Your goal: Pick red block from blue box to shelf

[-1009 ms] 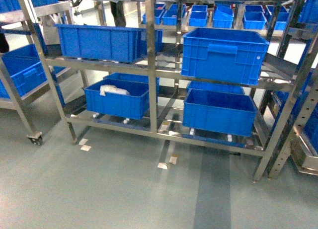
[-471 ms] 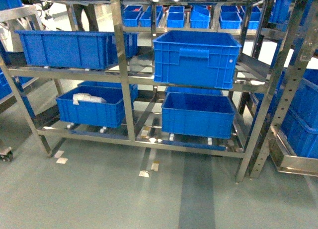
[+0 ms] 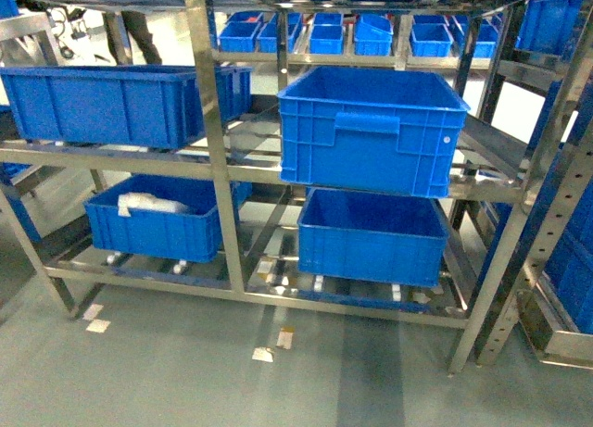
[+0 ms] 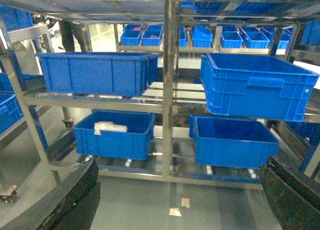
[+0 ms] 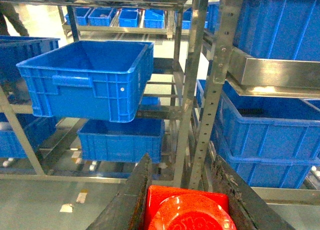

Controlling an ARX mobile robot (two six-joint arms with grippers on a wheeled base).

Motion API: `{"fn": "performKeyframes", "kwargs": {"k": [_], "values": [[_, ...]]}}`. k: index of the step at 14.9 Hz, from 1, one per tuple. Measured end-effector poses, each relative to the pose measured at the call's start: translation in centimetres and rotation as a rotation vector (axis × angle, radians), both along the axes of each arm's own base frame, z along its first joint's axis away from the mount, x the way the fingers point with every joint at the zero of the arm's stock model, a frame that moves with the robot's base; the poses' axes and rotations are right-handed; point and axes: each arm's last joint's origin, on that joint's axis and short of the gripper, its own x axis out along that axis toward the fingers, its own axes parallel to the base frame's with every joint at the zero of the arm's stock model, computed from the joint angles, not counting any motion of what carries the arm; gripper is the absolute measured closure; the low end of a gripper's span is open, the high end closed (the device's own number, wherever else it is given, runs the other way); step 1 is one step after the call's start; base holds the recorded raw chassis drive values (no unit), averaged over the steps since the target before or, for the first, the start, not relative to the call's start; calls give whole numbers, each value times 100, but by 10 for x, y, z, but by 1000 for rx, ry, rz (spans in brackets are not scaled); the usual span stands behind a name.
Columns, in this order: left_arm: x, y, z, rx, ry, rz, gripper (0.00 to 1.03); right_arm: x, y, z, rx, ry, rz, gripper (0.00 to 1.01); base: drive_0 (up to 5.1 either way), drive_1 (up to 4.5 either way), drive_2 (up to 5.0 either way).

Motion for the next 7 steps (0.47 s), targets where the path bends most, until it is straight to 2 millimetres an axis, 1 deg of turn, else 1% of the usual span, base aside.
{"fn": "performKeyframes", "kwargs": {"k": [7], "values": [[0, 0, 0, 0, 2, 0, 5, 0, 0, 1, 0, -5, 0, 72, 0, 0, 0]]}}
